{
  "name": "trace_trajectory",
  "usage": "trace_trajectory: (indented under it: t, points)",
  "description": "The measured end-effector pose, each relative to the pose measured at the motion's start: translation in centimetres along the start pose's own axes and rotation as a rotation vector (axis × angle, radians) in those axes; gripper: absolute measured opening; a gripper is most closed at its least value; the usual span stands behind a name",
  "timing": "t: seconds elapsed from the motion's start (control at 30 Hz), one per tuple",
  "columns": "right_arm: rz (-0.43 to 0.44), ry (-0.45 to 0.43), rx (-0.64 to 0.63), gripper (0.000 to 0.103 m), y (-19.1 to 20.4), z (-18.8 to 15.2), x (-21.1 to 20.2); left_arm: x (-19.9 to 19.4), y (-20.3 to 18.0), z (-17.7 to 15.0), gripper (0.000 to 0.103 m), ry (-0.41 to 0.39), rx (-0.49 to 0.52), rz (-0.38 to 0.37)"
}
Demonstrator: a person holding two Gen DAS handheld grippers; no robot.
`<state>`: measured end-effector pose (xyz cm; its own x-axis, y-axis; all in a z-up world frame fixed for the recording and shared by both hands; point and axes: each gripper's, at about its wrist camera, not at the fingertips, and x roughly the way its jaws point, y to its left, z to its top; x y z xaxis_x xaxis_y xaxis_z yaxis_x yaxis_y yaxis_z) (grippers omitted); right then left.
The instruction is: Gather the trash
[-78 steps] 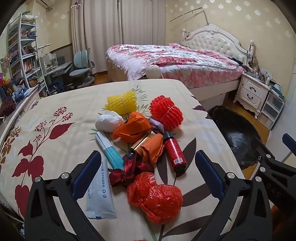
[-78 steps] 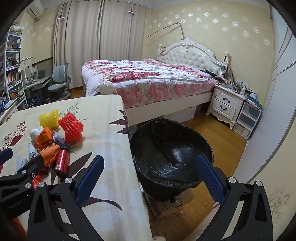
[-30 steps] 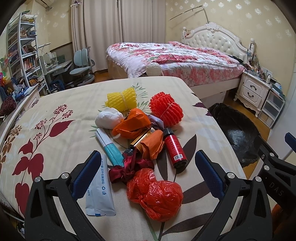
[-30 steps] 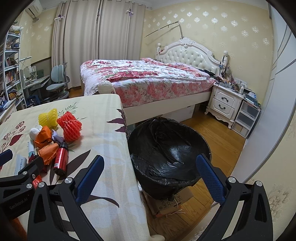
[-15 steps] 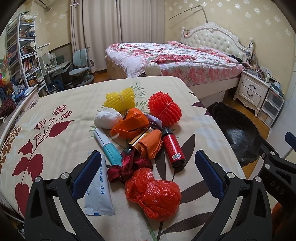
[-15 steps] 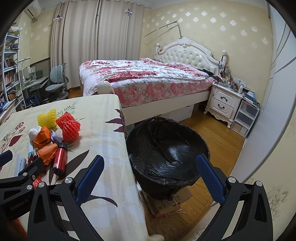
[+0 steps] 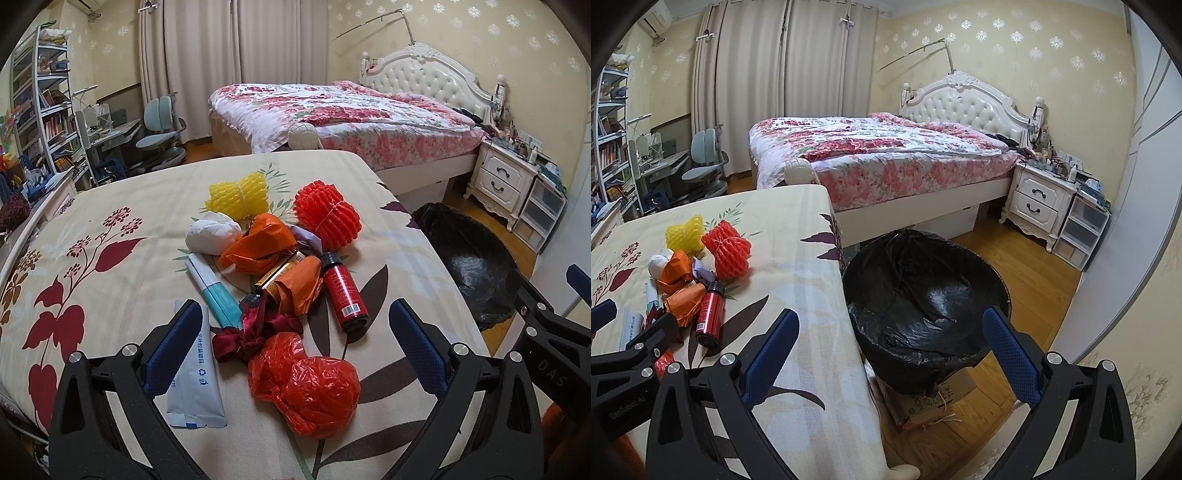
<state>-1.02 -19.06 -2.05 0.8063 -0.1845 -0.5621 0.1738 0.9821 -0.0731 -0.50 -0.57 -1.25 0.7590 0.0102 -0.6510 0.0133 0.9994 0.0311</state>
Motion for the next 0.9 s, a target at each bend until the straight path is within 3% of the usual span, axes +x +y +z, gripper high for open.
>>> trace_trajectory:
  t: [0.6, 0.9]
  points:
    - [0.007, 0.015, 0.002, 0.097, -0.3, -0.9, 0.7, -0.4, -0.7, -0.5, 0.098, 0.008, 0.005, -0.008]
    - [0.086, 0.065, 0.012, 0.096, 0.7, -2.0, 0.4, -1.4, 1.9, -1.7, 0.089, 0.020, -0.015, 0.028]
